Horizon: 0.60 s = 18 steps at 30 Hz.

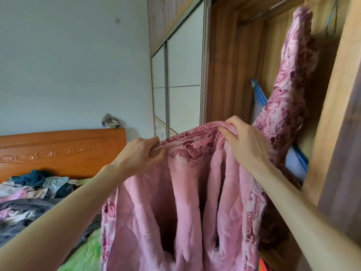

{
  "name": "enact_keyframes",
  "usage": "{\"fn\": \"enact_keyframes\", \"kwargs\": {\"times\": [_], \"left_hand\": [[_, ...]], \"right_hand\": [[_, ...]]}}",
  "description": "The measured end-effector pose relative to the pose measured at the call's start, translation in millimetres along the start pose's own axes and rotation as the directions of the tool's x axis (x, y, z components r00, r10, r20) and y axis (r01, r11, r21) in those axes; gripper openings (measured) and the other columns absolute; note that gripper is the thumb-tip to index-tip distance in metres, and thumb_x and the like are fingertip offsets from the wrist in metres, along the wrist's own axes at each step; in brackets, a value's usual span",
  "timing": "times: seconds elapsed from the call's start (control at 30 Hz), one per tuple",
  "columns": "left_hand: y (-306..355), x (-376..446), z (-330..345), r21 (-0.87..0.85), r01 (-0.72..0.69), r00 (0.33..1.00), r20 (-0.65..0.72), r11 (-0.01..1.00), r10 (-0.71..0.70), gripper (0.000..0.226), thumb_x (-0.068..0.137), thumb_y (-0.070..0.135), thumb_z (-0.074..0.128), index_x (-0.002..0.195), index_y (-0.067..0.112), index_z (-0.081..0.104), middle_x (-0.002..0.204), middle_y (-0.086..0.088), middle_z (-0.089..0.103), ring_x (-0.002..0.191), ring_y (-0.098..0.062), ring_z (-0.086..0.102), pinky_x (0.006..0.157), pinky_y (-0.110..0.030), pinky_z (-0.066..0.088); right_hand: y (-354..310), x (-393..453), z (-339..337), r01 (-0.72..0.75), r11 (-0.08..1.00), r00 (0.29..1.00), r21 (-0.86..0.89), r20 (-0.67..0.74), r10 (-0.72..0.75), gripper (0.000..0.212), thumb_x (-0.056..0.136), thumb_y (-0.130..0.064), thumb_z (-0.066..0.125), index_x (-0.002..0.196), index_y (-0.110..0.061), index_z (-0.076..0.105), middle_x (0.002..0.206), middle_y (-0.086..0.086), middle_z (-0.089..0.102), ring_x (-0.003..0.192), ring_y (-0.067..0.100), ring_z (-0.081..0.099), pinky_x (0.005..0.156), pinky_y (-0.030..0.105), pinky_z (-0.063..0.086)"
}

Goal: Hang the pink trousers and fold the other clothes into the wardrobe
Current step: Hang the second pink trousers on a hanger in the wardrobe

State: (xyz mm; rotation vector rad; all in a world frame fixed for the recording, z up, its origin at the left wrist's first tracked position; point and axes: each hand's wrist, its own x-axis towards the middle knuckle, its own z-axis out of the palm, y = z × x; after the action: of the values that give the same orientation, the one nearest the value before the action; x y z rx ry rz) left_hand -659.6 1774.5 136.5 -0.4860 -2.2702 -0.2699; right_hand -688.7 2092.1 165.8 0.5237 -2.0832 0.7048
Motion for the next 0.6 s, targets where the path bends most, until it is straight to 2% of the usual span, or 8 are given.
{"fn": "enact_keyframes", "kwargs": {"times": [0.07,0.13,0.27,0.33,0.4,0.5,0.6], "left_hand": [[1,7,13,0.035,0.092,0.996,-0.026,0.995,-0.091,0.053,0.100,0.067,0.042,0.071,0.023,0.043,0.053,0.011,0.044,0.045,-0.006,0.041,0.047,-0.026,0.026],[4,11,27,0.057,0.242,0.968,-0.077,0.969,-0.237,0.055,0.096,0.069,0.044,0.064,0.024,0.041,0.051,0.008,0.046,0.046,-0.010,0.043,0.046,-0.030,0.027],[17,22,61,-0.088,0.437,0.888,-0.118,0.895,-0.445,0.069,0.094,0.072,0.048,0.057,0.014,0.049,0.047,0.004,0.050,0.046,-0.012,0.045,0.046,-0.029,0.030],[22,38,69,-0.166,0.462,0.867,-0.118,0.871,-0.483,0.072,0.094,0.071,0.056,0.060,0.007,0.053,0.048,0.003,0.051,0.047,-0.016,0.044,0.048,-0.030,0.031],[20,61,71,-0.202,0.449,0.868,-0.130,0.870,-0.478,0.071,0.094,0.067,0.061,0.063,0.004,0.052,0.048,0.002,0.049,0.049,-0.018,0.042,0.050,-0.032,0.032],[10,94,74,-0.214,0.406,0.878,-0.178,0.889,-0.444,0.064,0.095,0.061,0.063,0.061,0.008,0.050,0.049,0.002,0.048,0.049,-0.017,0.040,0.049,-0.032,0.031],[1,119,88,-0.193,0.364,0.896,-0.194,0.911,-0.399,0.058,0.098,0.055,0.063,0.059,0.018,0.043,0.049,0.006,0.045,0.049,-0.012,0.039,0.049,-0.032,0.029]], "right_hand": [[10,10,3,0.002,1.000,1.000,-0.024,-0.018,-0.003,0.023,0.104,-0.047,0.056,0.106,-0.024,0.059,0.081,-0.016,0.054,0.084,0.029,0.067,0.062,0.032,0.034],[15,19,5,-0.007,1.000,1.000,-0.003,-0.025,0.007,0.023,0.104,-0.047,0.054,0.106,-0.025,0.058,0.083,-0.015,0.055,0.082,0.027,0.066,0.061,0.032,0.036],[25,33,8,0.023,1.000,0.999,0.001,-0.043,-0.023,0.023,0.105,-0.046,0.054,0.106,-0.023,0.058,0.084,-0.013,0.054,0.075,0.021,0.057,0.061,0.033,0.037],[37,42,8,-0.045,0.999,0.998,0.004,-0.034,0.045,0.023,0.104,-0.044,0.057,0.105,-0.022,0.060,0.084,-0.010,0.056,0.075,0.020,0.052,0.059,0.031,0.034],[55,53,12,-0.146,0.988,0.987,0.046,-0.053,0.148,0.024,0.100,-0.044,0.064,0.101,-0.020,0.066,0.083,-0.004,0.061,0.077,0.022,0.054,0.061,0.030,0.035],[75,75,27,-0.200,0.974,0.972,0.103,-0.104,0.210,0.029,0.092,-0.046,0.073,0.086,-0.018,0.070,0.074,-0.002,0.063,0.076,0.026,0.058,0.063,0.031,0.036],[91,93,39,-0.184,0.976,0.980,0.113,-0.060,0.192,0.047,0.095,-0.040,0.071,0.061,-0.016,0.049,0.057,-0.006,0.047,0.058,0.020,0.046,0.053,0.030,0.033]]}}
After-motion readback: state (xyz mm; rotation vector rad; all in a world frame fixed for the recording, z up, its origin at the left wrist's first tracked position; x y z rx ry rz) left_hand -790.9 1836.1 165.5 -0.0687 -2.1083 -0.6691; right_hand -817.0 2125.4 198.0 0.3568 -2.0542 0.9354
